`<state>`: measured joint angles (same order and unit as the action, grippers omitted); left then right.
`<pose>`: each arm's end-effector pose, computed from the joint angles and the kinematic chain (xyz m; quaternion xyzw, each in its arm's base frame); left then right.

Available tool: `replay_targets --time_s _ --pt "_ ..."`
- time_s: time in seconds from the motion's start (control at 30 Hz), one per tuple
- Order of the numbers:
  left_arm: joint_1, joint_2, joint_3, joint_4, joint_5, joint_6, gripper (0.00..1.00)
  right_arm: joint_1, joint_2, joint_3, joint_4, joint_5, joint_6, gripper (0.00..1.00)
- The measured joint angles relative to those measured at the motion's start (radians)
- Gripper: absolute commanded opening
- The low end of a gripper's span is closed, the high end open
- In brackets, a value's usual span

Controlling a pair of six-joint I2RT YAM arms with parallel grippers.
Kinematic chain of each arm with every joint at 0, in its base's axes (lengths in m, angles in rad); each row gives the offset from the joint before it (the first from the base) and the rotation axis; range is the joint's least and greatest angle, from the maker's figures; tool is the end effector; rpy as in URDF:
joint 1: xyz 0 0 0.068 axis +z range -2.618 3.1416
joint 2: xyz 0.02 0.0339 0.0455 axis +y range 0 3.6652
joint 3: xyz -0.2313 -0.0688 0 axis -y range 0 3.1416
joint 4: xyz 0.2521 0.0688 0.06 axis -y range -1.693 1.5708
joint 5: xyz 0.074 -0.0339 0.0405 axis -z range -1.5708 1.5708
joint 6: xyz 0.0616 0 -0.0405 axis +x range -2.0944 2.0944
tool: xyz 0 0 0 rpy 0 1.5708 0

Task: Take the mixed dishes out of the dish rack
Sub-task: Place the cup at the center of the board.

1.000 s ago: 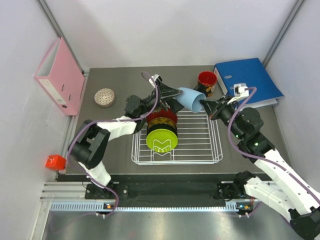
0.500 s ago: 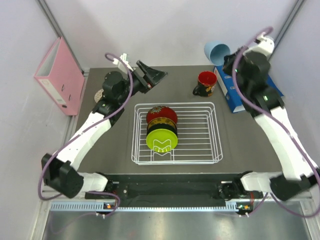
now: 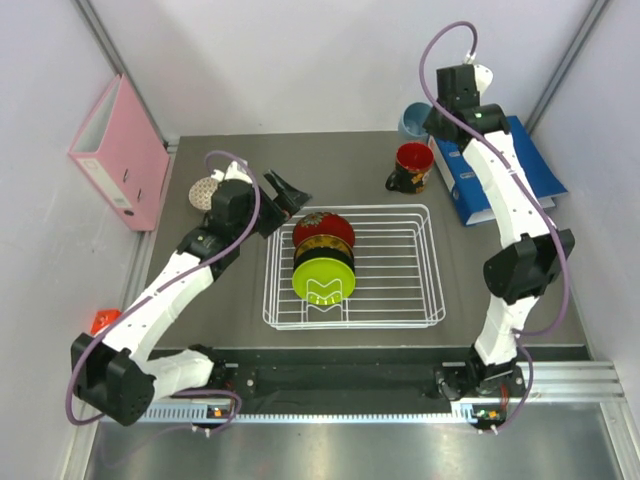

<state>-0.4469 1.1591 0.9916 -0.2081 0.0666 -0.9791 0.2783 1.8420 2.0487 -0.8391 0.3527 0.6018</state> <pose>0.2796 -0.1386 0.2929 -0.1992 0.8021 -0.3887 0.4074 0.4123 0.0957 0.3689 0.2197 0.8539 0.0481 0.4694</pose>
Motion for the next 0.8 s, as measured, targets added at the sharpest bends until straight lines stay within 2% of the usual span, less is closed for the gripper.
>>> replay_targets --time_s 0.13,0.33,0.7,0.73,0.77,0.8 --pt "-0.001 -0.011 -0.032 -0.015 -0.011 -0.023 0.99 -0.019 0.068 0.121 -0.014 -0.011 0.01 0.0" --pt "-0.001 -0.012 -0.044 -0.032 -0.024 -0.042 0.99 -0.046 0.132 0.158 -0.03 -0.013 0.02 0.0" --pt "-0.001 -0.011 -0.085 -0.032 -0.016 -0.059 0.99 -0.048 0.144 -0.094 0.024 -0.011 0.034 0.0" --pt "-0.001 -0.011 -0.087 -0.032 -0.014 -0.06 0.99 -0.048 0.144 -0.099 0.037 -0.012 0.034 0.03" --pt "-0.001 -0.01 -0.087 -0.033 -0.011 -0.062 0.99 -0.049 0.144 -0.099 0.042 -0.013 0.034 0.1" --pt "-0.001 -0.01 -0.089 -0.032 -0.011 -0.063 0.99 -0.051 0.145 -0.099 0.046 -0.014 0.034 0.24"
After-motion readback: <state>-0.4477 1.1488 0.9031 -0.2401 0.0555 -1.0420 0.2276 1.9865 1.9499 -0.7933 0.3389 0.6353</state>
